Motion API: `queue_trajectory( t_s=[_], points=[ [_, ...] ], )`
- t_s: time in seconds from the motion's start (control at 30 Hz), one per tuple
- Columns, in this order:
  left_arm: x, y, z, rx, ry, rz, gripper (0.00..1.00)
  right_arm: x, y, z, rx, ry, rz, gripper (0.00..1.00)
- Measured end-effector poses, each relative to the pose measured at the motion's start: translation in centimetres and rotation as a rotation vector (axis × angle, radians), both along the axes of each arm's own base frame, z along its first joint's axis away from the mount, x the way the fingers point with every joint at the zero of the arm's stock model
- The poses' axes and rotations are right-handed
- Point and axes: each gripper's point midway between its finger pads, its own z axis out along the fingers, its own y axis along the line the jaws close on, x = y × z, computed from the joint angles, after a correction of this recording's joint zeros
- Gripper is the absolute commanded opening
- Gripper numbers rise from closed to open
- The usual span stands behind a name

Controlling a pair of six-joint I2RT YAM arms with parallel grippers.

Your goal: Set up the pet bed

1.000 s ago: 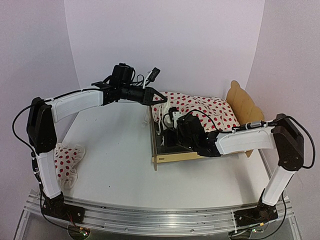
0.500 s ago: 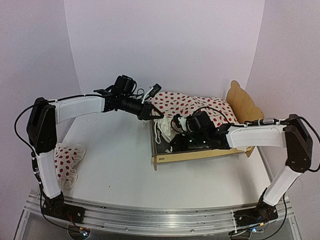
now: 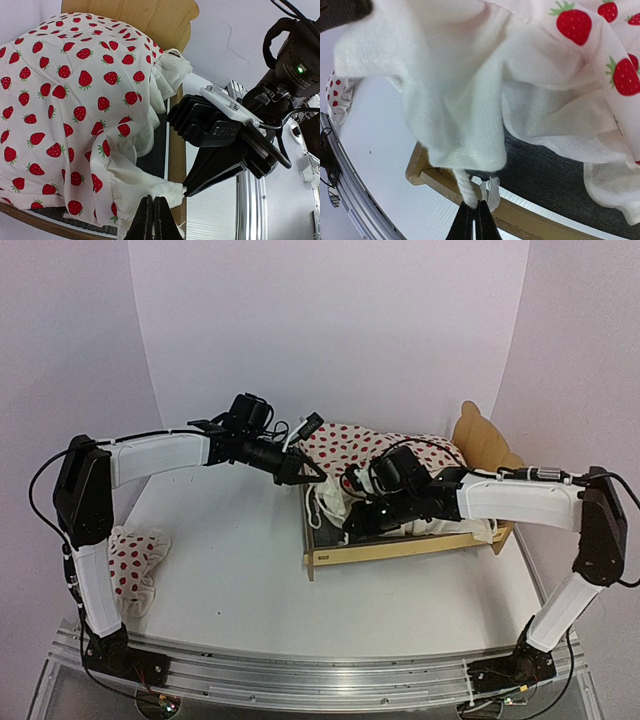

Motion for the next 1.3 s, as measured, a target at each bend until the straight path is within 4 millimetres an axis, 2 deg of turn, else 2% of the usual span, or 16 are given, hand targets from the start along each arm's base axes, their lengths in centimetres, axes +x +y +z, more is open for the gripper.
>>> queue_trajectory(
  t_s=[0.2, 0.4, 0.57, 0.63, 0.73, 0.87, 0.97, 1.03, 1.23, 1.3],
  points=[
    [-0.1, -0.1, 0.0, -0.002, -0.002, -0.002, 0.0, 0.0, -1.3, -1.1, -0.049, 0.035, -0.025, 0.0],
    [-0.2, -0.2, 0.1, -0.005, -0.006, -0.006, 0.0, 0.4, -1.4, -4.3, -0.11, 0.09, -0.043, 0.0],
    [-0.4, -0.4, 0.1, -0.006, -0.007, -0.011, 0.0, 1.3, -1.1, -5.3, -0.113, 0.102, -0.061, 0.0],
    [-0.4, -0.4, 0.0, -0.006, -0.009, -0.011, 0.0, 1.4, -1.1, -5.4, -0.11, 0.107, -0.068, 0.06],
    [-0.5, -0.4, -0.5, -0.003, -0.009, -0.013, 0.0, 1.6, -1.4, -5.4, -0.105, 0.119, -0.083, 0.24],
    [-0.9, -0.2, -1.9, 0.018, -0.004, -0.023, 0.0, 1.6, -1.7, -5.5, -0.112, 0.126, -0.083, 0.4],
    [-1.4, -0.2, -2.8, 0.032, 0.001, -0.031, 0.0, 1.2, -2.3, -5.0, -0.127, 0.122, -0.064, 0.46],
    [-1.6, -0.3, -3.1, 0.037, -0.002, -0.037, 0.0, 0.8, -2.6, -3.9, -0.127, 0.11, -0.051, 0.48],
    [-2.3, -1.2, -3.4, 0.032, -0.016, -0.063, 0.0, -0.6, -3.9, 1.5, -0.055, 0.013, -0.024, 0.47],
    [-2.7, -1.6, -3.8, 0.036, -0.011, -0.073, 0.0, -1.4, -4.4, 2.4, -0.034, -0.014, -0.015, 0.47]
  ],
)
